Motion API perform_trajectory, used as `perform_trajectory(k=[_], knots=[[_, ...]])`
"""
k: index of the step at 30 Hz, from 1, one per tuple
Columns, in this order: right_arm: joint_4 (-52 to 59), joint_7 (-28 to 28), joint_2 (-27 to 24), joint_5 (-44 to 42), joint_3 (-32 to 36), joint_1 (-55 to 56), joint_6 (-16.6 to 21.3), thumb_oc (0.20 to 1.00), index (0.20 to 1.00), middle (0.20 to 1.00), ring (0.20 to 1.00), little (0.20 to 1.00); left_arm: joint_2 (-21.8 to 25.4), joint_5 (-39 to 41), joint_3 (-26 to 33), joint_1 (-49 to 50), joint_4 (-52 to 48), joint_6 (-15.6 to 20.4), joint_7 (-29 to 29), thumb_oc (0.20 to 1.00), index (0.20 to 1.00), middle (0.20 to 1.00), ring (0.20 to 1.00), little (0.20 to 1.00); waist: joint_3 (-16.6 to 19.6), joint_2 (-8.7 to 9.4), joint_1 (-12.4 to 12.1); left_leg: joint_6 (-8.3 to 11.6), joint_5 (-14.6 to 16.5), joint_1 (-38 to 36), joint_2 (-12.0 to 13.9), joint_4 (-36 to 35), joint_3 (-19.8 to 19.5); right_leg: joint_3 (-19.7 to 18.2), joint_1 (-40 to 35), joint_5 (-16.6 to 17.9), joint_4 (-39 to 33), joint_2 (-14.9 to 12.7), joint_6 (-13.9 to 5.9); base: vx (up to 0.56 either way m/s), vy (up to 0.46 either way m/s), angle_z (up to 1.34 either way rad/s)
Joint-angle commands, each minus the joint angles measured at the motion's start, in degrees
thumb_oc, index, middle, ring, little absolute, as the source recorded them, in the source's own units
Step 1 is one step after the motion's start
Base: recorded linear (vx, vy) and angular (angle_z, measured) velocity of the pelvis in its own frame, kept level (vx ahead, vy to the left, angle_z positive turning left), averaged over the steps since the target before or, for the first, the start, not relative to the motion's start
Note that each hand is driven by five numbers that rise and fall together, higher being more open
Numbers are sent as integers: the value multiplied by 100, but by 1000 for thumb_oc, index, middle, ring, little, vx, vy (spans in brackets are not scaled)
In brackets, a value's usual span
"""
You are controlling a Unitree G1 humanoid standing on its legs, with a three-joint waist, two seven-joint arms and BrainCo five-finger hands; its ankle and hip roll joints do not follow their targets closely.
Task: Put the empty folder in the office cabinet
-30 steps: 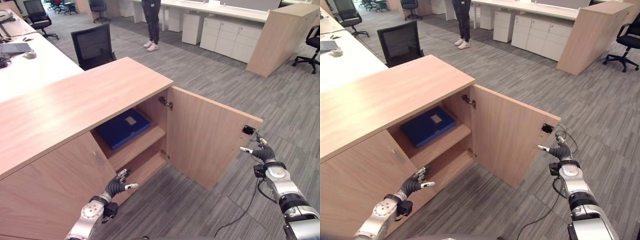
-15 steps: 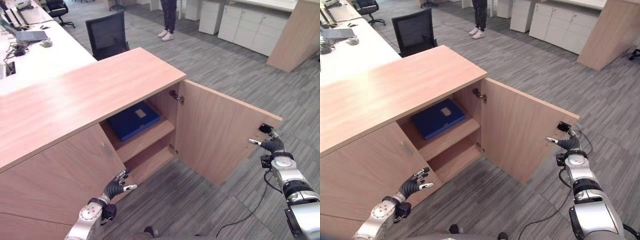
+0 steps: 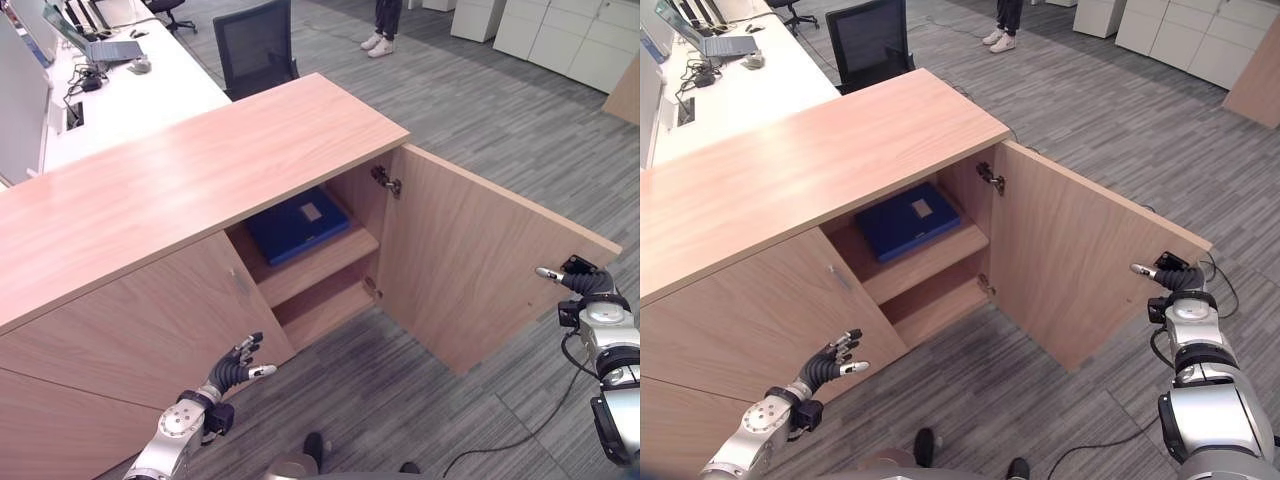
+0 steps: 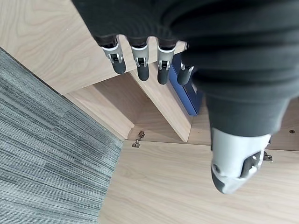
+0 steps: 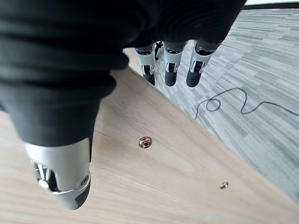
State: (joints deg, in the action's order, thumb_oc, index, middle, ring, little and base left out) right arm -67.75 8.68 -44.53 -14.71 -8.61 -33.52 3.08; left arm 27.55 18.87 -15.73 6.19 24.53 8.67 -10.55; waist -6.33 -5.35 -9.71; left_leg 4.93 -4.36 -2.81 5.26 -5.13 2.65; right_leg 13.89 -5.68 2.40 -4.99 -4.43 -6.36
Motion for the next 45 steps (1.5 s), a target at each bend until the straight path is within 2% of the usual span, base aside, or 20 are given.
perform_trajectory(k=[1,5,9,10,14,18,22,24,25,26,27,28,32,34,36,39,41,42,43,45], knots=[[120,-129,133,-152,-509,-894,400,1000,1000,1000,1000,1000,259,185,-413,-349,-331,255,23,1000,1000,1000,1000,1000,309,325,-344,356,191,95,-55,90,117,-262,392,-556,871,-424,-634,0,0,0],[643,-115,313,-291,-458,-726,490,1000,1000,1000,1000,1000,215,158,-343,-328,-337,256,59,1000,1000,1000,1000,1000,307,327,-292,360,203,63,-39,88,152,-278,370,-569,860,-403,-623,0,0,0],[1853,-24,713,-305,-266,-93,658,1000,1000,1000,1000,1000,129,88,-152,-257,-301,257,129,1000,1000,1000,1000,1000,297,329,-188,355,225,23,-9,90,182,-327,361,-596,885,-385,-600,-14,-17,-7],[2854,-63,1104,-280,38,626,797,1000,1000,1000,1000,1000,10,8,139,-188,-237,252,211,1000,1000,1000,1000,1000,288,333,-106,346,251,-12,18,95,201,-352,352,-634,931,-363,-568,-13,-28,-7],[3937,-220,1540,-48,278,1553,839,1000,1000,1000,1000,1000,-164,-117,427,-109,-131,252,289,1000,1000,1000,1000,1000,288,369,-36,344,282,-69,59,106,175,-360,316,-698,988,-335,-517,-1,-36,-4],[4516,-391,2028,120,237,2221,856,1000,1000,1000,1000,1000,-307,-215,660,-36,10,229,393,1000,1000,1000,1000,1000,243,410,-22,379,238,-77,115,139,82,-315,295,-749,1030,-291,-480,-17,-35,2],[4775,-580,2236,259,33,2555,813,1000,1000,1000,1000,1000,-393,-250,801,9,75,245,483,1000,1000,1000,1000,1000,201,467,-35,424,204,50,150,162,-58,-217,303,-766,1017,-254,-457,-85,-44,13],[4961,-620,2305,324,-80,2681,832,1000,1000,1000,1000,1000,-462,-252,856,-53,144,227,575,1000,1000,1000,1000,1000,91,505,-83,428,250,309,162,502,-92,-129,296,-802,1018,-251,-427,-145,-10,26],[5013,-589,2258,305,-70,2714,860,1000,1000,1000,1000,1000,-492,-257,830,-146,156,226,612,1000,1000,1000,1000,1000,-24,558,-29,469,285,514,250,861,167,-9,314,-828,1073,-333,-400,-321,36,38],[5093,-586,2209,326,-167,2733,828,1000,1000,1000,1000,1000,-528,-237,802,-266,168,201,603,1000,1000,1000,1000,1000,-92,660,174,326,516,635,575,1452,1095,278,467,-807,1224,-487,-338,-392,56,52],[5136,-612,2179,354,-229,2730,813,1000,1000,1000,1000,1000,-538,-234,808,-277,178,208,597,1000,1000,1000,1000,1000,-79,711,228,239,667,602,719,1730,1487,383,531,-790,1268,-567,-309,-277,58,73],[5137,-612,2180,355,-236,2729,812,1000,1000,1000,1000,1000,-538,-235,814,-273,179,208,596,1000,1000,1000,1000,1000,-80,705,227,239,712,618,736,1789,1490,376,534,-804,1285,-563,-313,-91,31,82],[5336,-737,2110,418,-229,2859,773,1000,1000,1000,1000,1000,-523,-331,843,-310,305,206,556,1000,1000,1000,1000,1000,19,717,436,231,940,373,999,2202,2131,899,404,-893,1353,-739,-246,-49,74,59],[5464,-789,2071,436,-186,2959,756,1000,1000,1000,1000,1000,-495,-417,824,-292,315,192,539,1000,1000,1000,1000,1000,95,637,503,280,871,226,955,1861,2288,1118,337,-862,1388,-786,-262,2,167,146],[5508,-826,2063,505,-191,2885,745,1000,1000,1000,1000,1000,-469,-483,846,-264,344,192,557,1000,1000,1000,1000,1000,169,611,468,314,855,123,821,1511,2220,1216,295,-798,1402,-819,-294,44,195,142],[5371,-743,2216,557,-260,2637,757,1000,1000,1000,1000,1000,-376,-546,865,-418,368,214,661,1000,1000,1000,1000,1000,177,747,264,253,835,179,619,1322,1921,1377,191,-691,1448,-1041,-370,66,177,108],[5303,-617,2311,638,-270,2498,753,1000,1000,1000,1000,1000,-306,-561,892,-528,375,228,751,1000,1000,1000,1000,1000,201,832,60,116,863,146,358,1022,1609,1421,259,-574,1752,-1348,-480,40,167,71],[5302,-617,2311,638,-270,2498,753,1000,1000,1000,1000,1000,-306,-561,892,-528,375,228,751,1000,1000,1000,1000,1000,201,834,62,115,862,146,355,1020,1608,1422,260,-575,1755,-1351,-481,31,174,106],[5224,-543,2355,686,-270,2362,699,1000,1000,1000,1000,1000,-266,-606,917,-574,391,246,830,1000,1000,1000,1000,1000,137,819,23,2,869,18,216,821,1468,1305,473,-202,2240,-1657,-550,-1,165,121],[5060,-412,2445,583,-206,2195,718,1000,1000,1000,1000,1000,-213,-571,902,-657,423,273,902,1000,1000,1000,1000,1000,19,790,-15,-72,791,-22,94,666,1276,949,745,195,2659,-1828,-715,-23,129,94]])
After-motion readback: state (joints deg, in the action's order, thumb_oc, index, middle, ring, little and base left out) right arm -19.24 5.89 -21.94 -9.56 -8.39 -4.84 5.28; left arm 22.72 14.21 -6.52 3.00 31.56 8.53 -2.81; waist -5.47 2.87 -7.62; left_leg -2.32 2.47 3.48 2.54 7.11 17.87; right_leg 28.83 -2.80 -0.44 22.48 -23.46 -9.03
